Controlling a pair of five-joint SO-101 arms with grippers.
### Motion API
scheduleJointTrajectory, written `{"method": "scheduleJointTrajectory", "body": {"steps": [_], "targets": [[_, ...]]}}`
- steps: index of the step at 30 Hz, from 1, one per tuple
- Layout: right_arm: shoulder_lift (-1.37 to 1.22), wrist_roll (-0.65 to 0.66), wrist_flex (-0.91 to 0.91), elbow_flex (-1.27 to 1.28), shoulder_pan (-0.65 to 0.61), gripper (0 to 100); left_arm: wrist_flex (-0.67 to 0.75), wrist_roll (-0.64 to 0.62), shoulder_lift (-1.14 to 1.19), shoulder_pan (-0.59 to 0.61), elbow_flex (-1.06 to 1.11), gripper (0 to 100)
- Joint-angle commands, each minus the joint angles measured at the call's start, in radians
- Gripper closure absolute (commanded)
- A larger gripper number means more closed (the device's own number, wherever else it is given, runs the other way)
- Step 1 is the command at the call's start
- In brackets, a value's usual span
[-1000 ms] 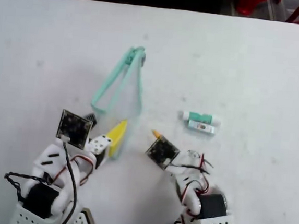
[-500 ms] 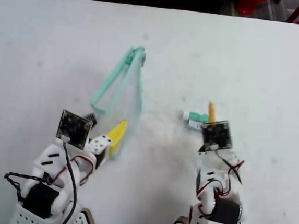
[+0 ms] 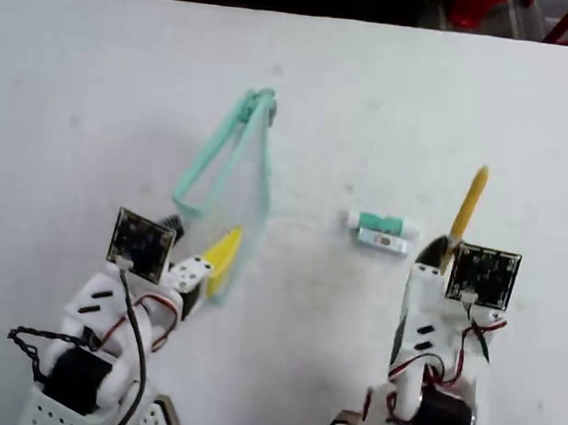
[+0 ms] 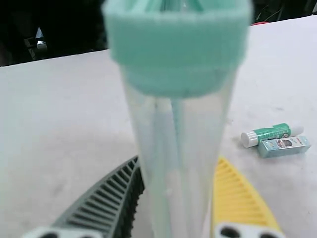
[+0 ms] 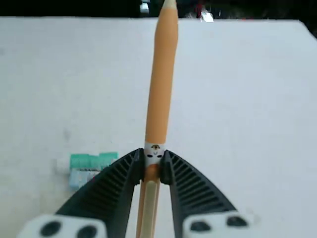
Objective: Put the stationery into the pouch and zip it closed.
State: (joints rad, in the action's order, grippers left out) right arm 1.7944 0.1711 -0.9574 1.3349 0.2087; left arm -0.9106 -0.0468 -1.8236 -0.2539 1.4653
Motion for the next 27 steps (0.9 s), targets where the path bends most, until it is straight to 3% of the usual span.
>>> {"method": "scheduleJointTrajectory", "body": {"steps": [1, 8, 14, 18, 24, 27], "targets": [[0.010, -0.008, -0.002, -0.272, -0.128, 98.1, 0.025, -0.011, 0.002, 0.004, -0.002, 78], [0.010, -0.009, -0.010, -0.680, -0.199, 98.1, 0.025, -0.009, 0.002, 0.004, 0.003, 78], [0.007, -0.017, -0.008, -0.836, -0.199, 98.1, 0.025, -0.009, 0.002, 0.004, 0.003, 78], [-0.008, -0.109, 0.019, -0.910, -0.206, 98.1, 0.029, -0.012, 0.002, 0.004, 0.003, 78], [-0.311, -0.135, -0.058, -0.945, -0.484, 98.1, 0.032, -0.008, 0.002, 0.004, 0.003, 82], [-0.473, -0.143, -0.071, -0.999, -0.538, 98.1, 0.028, -0.006, 0.002, 0.002, 0.002, 82]]}}
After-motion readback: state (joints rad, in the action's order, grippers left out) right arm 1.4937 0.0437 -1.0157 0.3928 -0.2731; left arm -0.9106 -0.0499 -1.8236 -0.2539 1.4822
